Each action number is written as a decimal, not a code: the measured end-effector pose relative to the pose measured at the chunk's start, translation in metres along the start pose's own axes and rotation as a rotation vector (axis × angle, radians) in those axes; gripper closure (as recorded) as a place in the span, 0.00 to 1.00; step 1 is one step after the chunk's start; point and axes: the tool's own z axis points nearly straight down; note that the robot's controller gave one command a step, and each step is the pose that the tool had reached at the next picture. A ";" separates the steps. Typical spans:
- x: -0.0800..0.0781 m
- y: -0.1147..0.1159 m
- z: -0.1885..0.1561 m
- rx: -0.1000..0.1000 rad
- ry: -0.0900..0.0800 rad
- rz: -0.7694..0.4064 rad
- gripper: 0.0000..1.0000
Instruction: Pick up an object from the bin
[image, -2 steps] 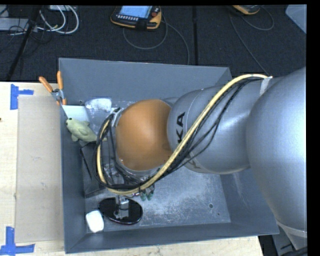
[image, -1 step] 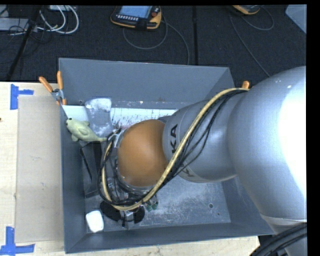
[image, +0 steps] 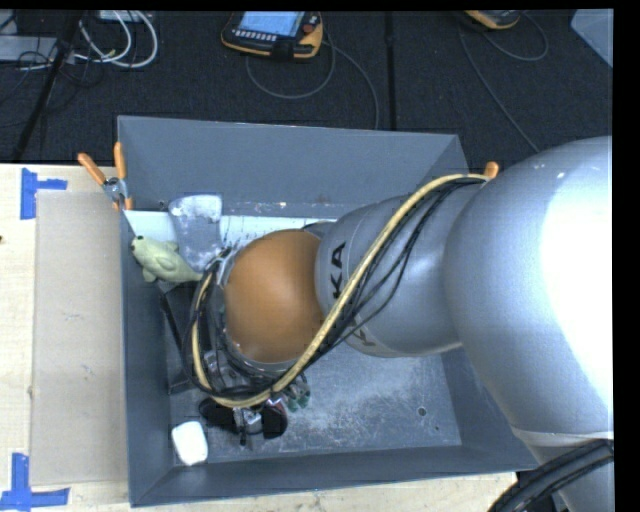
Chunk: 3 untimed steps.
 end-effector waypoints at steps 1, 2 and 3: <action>-0.004 -0.015 -0.002 -0.003 -0.020 -0.047 0.00; 0.023 -0.078 0.011 -0.001 0.003 0.139 1.00; 0.023 -0.078 0.011 -0.001 0.003 0.140 1.00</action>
Offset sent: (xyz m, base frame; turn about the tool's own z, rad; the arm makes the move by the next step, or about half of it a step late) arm 0.0177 -0.0791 -0.0099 0.1353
